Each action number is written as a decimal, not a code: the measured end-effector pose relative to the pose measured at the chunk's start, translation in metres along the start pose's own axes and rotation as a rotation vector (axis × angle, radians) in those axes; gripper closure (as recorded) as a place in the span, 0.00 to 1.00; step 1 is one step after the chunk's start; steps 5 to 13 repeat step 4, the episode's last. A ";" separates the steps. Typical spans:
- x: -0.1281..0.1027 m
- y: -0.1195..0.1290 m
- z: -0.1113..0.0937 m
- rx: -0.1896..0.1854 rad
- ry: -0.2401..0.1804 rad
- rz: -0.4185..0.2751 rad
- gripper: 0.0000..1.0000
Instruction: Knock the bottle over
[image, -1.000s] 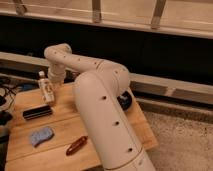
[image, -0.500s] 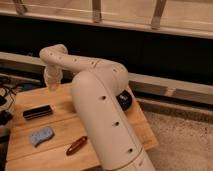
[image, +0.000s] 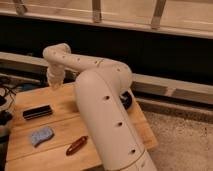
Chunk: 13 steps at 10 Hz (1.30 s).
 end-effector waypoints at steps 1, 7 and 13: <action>0.002 -0.001 -0.002 0.006 -0.002 -0.001 1.00; 0.007 -0.028 -0.014 0.012 -0.008 -0.007 1.00; 0.007 -0.028 -0.014 0.012 -0.008 -0.007 1.00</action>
